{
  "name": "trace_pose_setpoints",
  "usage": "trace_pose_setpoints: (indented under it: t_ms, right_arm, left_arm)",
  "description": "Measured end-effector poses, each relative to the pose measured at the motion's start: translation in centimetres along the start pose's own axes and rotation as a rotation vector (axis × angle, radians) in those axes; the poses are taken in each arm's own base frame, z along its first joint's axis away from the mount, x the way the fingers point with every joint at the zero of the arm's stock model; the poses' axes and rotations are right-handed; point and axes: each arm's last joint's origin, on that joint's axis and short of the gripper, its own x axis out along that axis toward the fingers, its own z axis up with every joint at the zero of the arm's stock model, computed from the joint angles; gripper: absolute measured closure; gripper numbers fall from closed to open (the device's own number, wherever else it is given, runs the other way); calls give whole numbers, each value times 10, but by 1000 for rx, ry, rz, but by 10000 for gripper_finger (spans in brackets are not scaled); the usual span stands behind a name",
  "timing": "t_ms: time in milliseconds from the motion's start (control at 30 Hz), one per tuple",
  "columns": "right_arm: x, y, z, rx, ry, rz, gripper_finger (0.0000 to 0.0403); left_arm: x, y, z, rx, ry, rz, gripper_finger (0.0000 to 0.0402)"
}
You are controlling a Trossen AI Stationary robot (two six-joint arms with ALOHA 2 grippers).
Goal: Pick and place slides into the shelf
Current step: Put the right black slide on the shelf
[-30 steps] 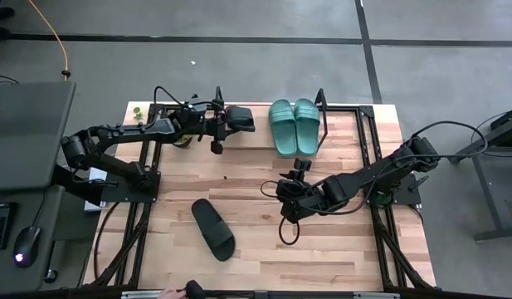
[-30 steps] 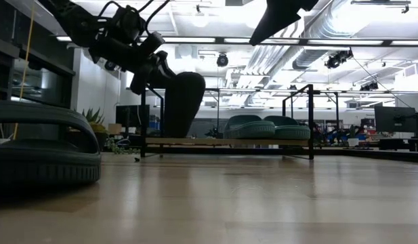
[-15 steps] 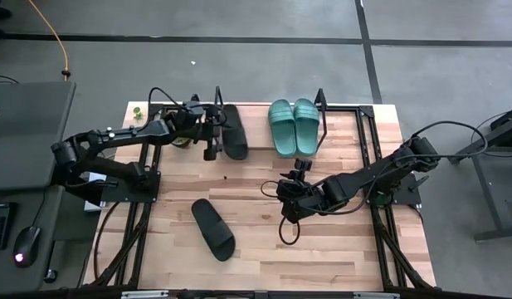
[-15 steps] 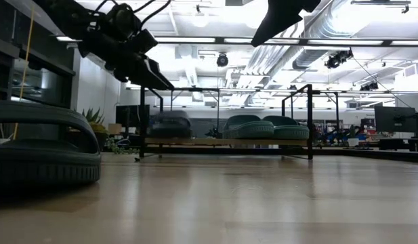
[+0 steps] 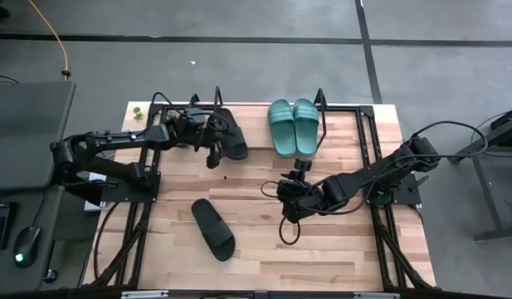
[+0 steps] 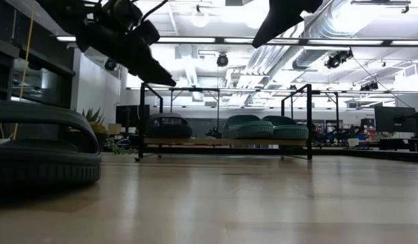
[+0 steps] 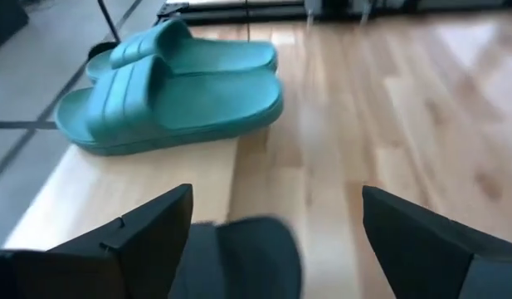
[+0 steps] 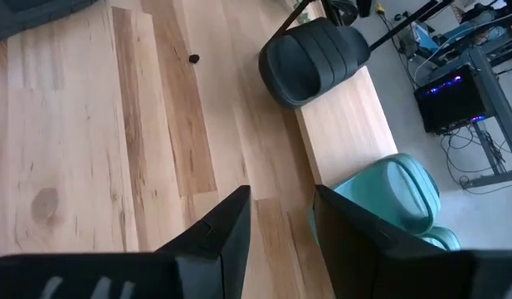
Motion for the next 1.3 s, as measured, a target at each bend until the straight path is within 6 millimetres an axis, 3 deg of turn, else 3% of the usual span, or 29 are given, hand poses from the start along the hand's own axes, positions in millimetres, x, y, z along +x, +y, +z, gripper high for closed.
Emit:
trace_pose_setpoints:
  t_ms: [333,500,667,867,1067,1300]
  right_arm:
    - [34,-3,-16,-57,35,34,280]
    - [56,-5,-16,-67,-44,207,280]
    - [68,-9,-20,-82,-42,257,280]
    - [77,-13,-22,-65,-73,290,280]
    - [95,-20,-28,-27,-174,393,280]
    - [107,-29,-34,16,-174,369,280]
  left_arm:
    - [0,-21,31,-312,-82,-112,115]
    - [-2,-60,56,-246,-134,-309,129]
    - [-34,-94,75,-181,-174,-268,139]
    - [-67,-131,69,-187,-131,-59,149]
    - [-79,-161,61,-206,-123,79,159]
    - [-91,-180,47,-201,-115,243,173]
